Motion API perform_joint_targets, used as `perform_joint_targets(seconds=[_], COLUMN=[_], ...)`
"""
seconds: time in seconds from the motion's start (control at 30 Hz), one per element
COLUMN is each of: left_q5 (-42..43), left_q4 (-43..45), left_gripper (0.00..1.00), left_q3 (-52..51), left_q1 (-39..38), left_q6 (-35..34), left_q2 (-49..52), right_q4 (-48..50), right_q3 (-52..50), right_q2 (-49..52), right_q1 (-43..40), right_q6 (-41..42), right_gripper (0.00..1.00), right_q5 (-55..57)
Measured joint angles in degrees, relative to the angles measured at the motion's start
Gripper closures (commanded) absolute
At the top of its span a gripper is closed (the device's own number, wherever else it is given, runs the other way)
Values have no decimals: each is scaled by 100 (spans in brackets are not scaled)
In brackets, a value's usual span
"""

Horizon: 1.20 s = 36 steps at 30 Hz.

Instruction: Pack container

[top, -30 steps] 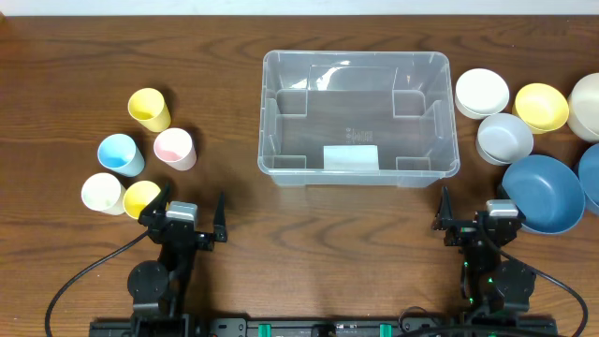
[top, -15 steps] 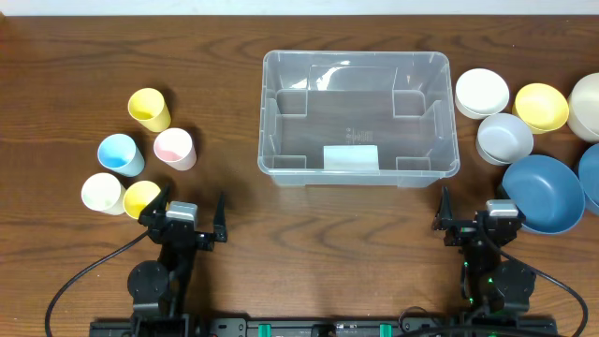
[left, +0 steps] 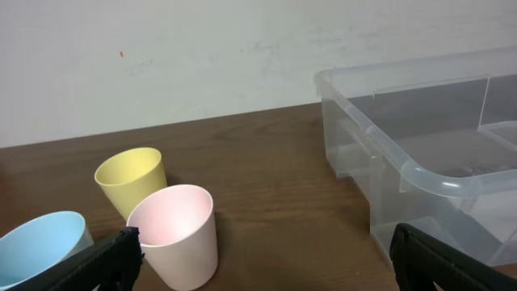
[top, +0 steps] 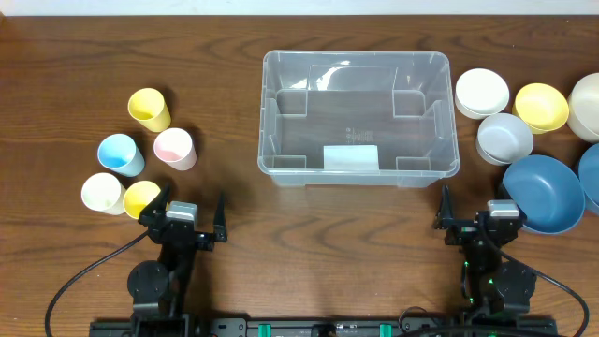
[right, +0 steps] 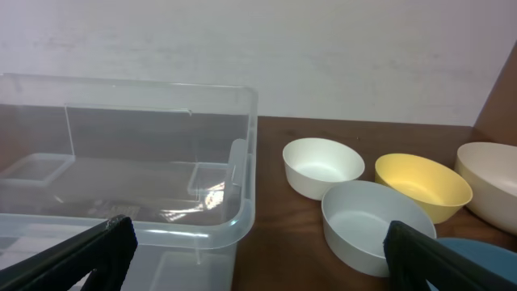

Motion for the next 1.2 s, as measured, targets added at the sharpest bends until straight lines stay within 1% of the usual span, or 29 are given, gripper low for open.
perform_joint_targets(seconds=[0.13, 0.2, 0.4, 0.5, 0.6, 0.7, 0.83, 0.9, 1.0, 1.07, 1.2], left_q5=[0, 0, 0, 0, 0, -2, 0, 0, -2, 0, 0], left_q4=[0, 0, -2, -2, -2, -2, -4, -4, -4, -4, -4], left_gripper=[2, 2, 2, 2, 2, 2, 2, 2, 2, 2, 2], left_q3=[0, 0, 2, 2, 4, 4, 4, 4, 4, 4, 4], left_q1=[2, 0, 2, 2, 2, 0, 0, 2, 0, 2, 2], left_q6=[0, 0, 0, 0, 2, 0, 0, 0, 0, 0, 0], left_q2=[0, 0, 0, 0, 0, 0, 0, 0, 0, 0, 0], right_q4=[229, 647, 2028, 2059, 1534, 509, -1303, -2031, -2378, -2417, -2326], right_q3=[-9, -15, -9, 136, 651, 1631, 3246, 3882, 4435, 4664, 4787], right_q2=[0, 0, -7, -4, 96, 476, 1510, 2111, 2885, 3316, 3810], right_q1=[0, 0, 0, 0, 0, -4, -22, -26, -50, -50, -50], right_q6=[225, 446, 713, 732, 586, 354, 289, 317, 315, 317, 315], right_gripper=[1, 1, 1, 1, 1, 1, 1, 1, 1, 1, 1], right_q5=[-190, -380, -890, -1027, -1073, -975, -828, -872, -1054, -1360, -1971])
